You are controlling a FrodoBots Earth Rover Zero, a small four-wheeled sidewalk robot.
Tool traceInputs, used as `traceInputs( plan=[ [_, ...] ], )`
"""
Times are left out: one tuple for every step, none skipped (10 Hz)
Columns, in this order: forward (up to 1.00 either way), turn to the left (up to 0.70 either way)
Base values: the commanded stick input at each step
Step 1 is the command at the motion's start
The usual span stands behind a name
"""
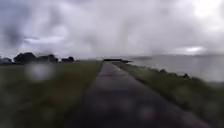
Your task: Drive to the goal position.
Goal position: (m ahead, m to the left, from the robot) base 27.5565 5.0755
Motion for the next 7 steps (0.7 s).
traceInputs(
  plan=[
    [0.7, 0.0],
    [0.7, 0.0],
    [0.7, 0.0],
    [0.7, 0.0],
    [0.7, 0.0],
    [0.7, 0.0],
    [0.7, 0.0]
  ],
)
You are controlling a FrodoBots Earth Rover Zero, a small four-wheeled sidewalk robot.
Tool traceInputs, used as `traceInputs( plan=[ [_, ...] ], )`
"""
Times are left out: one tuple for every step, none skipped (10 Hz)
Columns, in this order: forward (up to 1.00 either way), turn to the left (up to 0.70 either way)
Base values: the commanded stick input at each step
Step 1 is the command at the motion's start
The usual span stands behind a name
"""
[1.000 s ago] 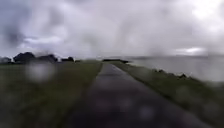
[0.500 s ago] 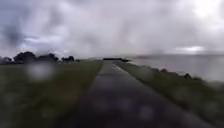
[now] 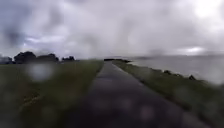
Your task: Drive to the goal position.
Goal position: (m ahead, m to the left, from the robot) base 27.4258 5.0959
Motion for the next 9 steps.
traceInputs(
  plan=[
    [0.7, 0.0],
    [0.7, 0.0],
    [0.7, 0.0],
    [0.7, 0.0],
    [0.7, 0.0],
    [0.7, 0.0],
    [0.7, 0.0],
    [0.7, 0.0],
    [0.7, 0.0]
  ],
)
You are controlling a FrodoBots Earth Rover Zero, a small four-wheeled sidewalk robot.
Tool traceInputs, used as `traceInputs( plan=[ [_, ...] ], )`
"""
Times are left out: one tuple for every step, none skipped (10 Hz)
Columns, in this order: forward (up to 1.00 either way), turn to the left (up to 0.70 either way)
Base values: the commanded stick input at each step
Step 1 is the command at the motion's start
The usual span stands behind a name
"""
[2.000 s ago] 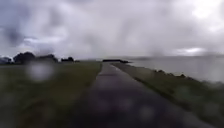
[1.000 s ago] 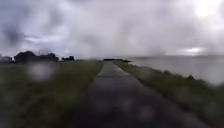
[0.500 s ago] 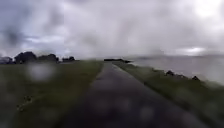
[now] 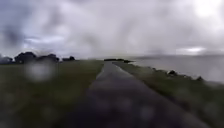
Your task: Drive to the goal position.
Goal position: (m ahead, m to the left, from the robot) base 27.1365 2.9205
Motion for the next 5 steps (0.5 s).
traceInputs(
  plan=[
    [0.7, 0.0],
    [0.7, 0.0],
    [0.7, 0.0],
    [0.7, 0.0],
    [0.7, 0.0]
  ],
)
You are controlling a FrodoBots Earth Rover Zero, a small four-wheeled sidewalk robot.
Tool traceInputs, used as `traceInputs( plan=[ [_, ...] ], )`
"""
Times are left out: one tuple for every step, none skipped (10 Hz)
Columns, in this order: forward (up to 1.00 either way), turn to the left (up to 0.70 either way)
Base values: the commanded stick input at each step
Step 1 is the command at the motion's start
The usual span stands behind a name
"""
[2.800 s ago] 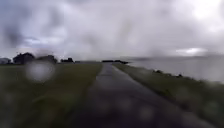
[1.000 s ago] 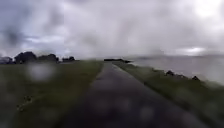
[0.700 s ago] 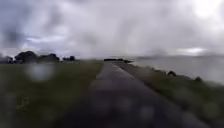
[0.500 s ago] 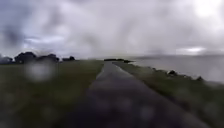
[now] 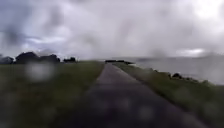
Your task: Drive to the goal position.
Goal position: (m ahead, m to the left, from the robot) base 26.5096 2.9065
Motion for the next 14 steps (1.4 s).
traceInputs(
  plan=[
    [0.7, 0.0],
    [0.7, 0.0],
    [0.7, 0.0],
    [0.7, 0.0],
    [0.7, 0.0],
    [0.7, 0.0],
    [0.7, 0.0],
    [0.7, 0.0],
    [0.7, 0.0],
    [0.7, 0.0],
    [0.7, 0.0],
    [0.7, 0.0],
    [0.7, 0.0],
    [0.7, 0.0]
  ],
)
